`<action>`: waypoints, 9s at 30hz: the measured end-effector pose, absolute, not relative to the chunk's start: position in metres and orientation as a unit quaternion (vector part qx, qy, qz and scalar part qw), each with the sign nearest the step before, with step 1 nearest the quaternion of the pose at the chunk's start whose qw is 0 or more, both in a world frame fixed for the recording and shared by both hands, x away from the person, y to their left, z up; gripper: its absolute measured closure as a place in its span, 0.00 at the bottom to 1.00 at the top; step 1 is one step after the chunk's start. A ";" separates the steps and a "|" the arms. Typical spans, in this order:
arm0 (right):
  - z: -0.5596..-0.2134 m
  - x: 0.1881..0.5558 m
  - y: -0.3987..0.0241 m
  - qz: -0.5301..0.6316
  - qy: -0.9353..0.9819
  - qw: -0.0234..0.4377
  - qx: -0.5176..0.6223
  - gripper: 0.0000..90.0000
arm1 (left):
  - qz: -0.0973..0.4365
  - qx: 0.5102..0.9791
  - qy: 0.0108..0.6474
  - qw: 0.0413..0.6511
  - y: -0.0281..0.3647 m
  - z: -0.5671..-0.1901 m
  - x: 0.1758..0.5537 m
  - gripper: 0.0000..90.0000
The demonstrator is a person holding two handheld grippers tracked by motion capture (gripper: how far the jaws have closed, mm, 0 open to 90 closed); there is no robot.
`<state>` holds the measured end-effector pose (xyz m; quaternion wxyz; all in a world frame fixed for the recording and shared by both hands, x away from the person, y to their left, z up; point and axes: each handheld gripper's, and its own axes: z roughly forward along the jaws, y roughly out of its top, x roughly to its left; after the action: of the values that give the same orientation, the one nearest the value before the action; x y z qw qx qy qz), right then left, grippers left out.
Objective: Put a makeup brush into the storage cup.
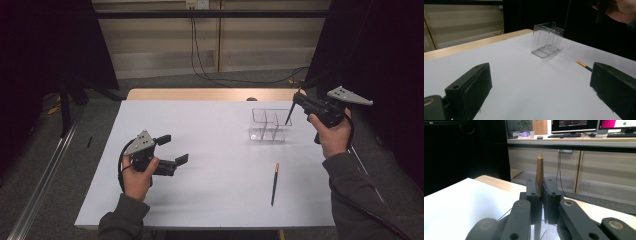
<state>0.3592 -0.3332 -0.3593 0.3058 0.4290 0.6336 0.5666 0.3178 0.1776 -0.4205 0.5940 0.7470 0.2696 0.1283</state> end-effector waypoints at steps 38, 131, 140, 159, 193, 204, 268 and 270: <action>-0.379 0.372 -0.342 0.552 0.631 0.314 0.445 0.94 | 0.123 0.749 0.267 0.594 0.179 -0.422 0.319 0.04; -0.434 0.366 -0.345 0.514 0.651 0.285 0.480 0.93 | 0.139 0.754 0.263 0.586 0.177 -0.420 0.317 0.04; -0.434 0.365 -0.345 0.516 0.650 0.283 0.480 0.92 | 0.143 0.754 0.263 0.585 0.177 -0.419 0.317 0.04; -0.435 0.361 -0.348 0.516 0.649 0.284 0.481 0.78 | 0.142 0.753 0.263 0.586 0.177 -0.419 0.317 0.04; -0.430 0.343 -0.342 0.512 0.655 0.292 0.473 0.29 | 0.148 0.754 0.262 0.584 0.177 -0.417 0.317 0.04; -0.432 0.333 -0.342 0.516 0.655 0.292 0.468 0.24 | 0.146 0.754 0.261 0.585 0.176 -0.417 0.317 0.04; -0.437 0.271 -0.325 0.520 0.685 0.257 0.441 0.16 | 0.146 0.757 0.260 0.582 0.175 -0.419 0.316 0.04; -0.436 0.269 -0.324 0.519 0.687 0.261 0.436 0.16 | 0.143 0.756 0.256 0.585 0.175 -0.419 0.317 0.04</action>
<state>0.2693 -0.3239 -0.4364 0.2609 0.4364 0.6871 0.5191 0.3168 0.1752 -0.4187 0.5850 0.7562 0.2558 0.1430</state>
